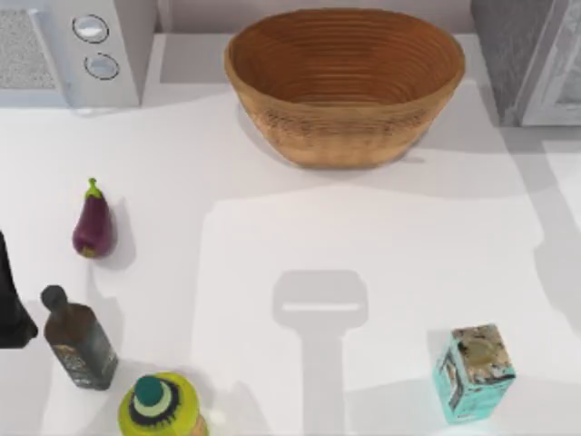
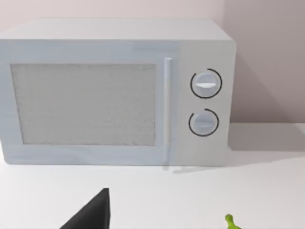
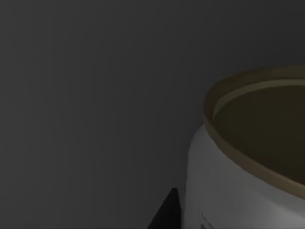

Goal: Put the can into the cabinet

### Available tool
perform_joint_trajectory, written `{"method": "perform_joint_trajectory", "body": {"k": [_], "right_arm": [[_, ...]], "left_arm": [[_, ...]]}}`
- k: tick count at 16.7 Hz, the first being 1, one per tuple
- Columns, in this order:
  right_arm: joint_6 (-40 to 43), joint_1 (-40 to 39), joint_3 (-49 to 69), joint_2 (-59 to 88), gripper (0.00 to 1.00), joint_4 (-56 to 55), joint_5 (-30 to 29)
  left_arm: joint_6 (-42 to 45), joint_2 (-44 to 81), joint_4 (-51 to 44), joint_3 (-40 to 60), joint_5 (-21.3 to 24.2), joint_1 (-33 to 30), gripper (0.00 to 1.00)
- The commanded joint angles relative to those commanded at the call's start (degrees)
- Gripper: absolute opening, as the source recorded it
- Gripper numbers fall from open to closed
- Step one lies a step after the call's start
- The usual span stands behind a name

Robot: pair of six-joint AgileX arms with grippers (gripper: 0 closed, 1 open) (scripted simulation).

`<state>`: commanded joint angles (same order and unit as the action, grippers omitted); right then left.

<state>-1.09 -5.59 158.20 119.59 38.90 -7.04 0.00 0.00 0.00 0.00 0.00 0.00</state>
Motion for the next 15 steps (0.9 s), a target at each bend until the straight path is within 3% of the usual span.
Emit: {"method": "perform_joint_trajectory", "body": {"k": [4, 15], "right_arm": [[0.0, 0.0, 0.0, 0.0, 0.0, 0.0, 0.0], [0.0, 0.0, 0.0, 0.0, 0.83, 0.0, 0.0]], "left_arm": [[0.0, 0.0, 0.0, 0.0, 0.0, 0.0, 1.0], [0.0, 0.0, 0.0, 0.0, 0.0, 0.0, 1.0]]}}
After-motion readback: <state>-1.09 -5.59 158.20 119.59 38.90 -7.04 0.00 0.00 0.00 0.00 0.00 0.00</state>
